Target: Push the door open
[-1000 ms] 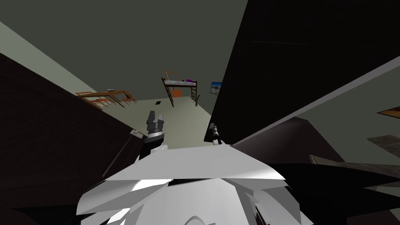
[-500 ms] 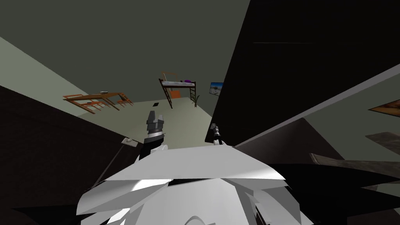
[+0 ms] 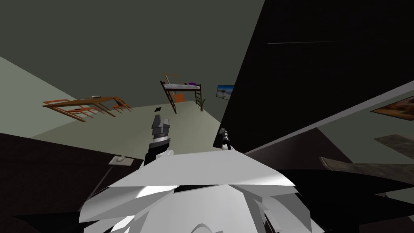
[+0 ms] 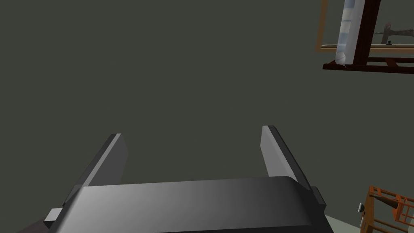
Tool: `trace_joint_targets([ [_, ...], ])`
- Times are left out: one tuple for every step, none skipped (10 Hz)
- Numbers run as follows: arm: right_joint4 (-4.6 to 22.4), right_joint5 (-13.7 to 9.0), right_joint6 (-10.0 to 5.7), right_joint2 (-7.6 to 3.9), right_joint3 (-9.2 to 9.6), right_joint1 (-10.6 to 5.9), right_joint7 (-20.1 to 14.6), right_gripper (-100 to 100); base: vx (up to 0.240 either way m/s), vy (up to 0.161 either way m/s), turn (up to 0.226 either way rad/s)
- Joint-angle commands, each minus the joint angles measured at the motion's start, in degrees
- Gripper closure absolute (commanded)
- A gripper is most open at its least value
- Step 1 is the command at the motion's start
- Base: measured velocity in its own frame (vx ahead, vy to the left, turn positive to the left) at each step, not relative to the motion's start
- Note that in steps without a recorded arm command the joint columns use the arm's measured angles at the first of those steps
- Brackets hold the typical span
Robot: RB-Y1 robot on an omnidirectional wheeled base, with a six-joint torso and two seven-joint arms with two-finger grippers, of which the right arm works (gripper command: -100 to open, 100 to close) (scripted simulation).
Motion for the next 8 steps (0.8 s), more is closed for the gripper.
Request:
trace_joint_targets([
  [0.0, 0.0, 0.00, 0.00, 0.00, 0.00, 0.0, 100, 0.065, 0.013, -0.034],
  [0.1, -0.5, -0.12, -0.27, -0.91, 0.02, 0.3, 100, 0.112, 0.000, -0.042],
  [0.1, -0.7, -0.12, -0.30, -1.13, 0.03, 0.4, 100, 0.186, 0.023, -0.043],
  [0.1, -0.9, -0.13, -0.36, -1.61, 0.07, 0.6, 100, 0.183, 0.061, -0.046],
  [0.1, -1.3, -0.14, -0.44, -2.15, 0.10, 0.8, 100, 0.208, 0.023, -0.046],
  [0.2, -1.6, -0.15, -0.52, -2.73, 0.14, 1.0, 100, 0.211, 0.005, -0.034],
  [0.2, -2.0, -0.16, -0.60, -3.33, 0.18, 1.3, 100, 0.209, 0.021, -0.041],
  [0.2, -2.3, -0.17, -0.68, -3.95, 0.22, 1.5, 100, 0.196, 0.053, -0.056],
])
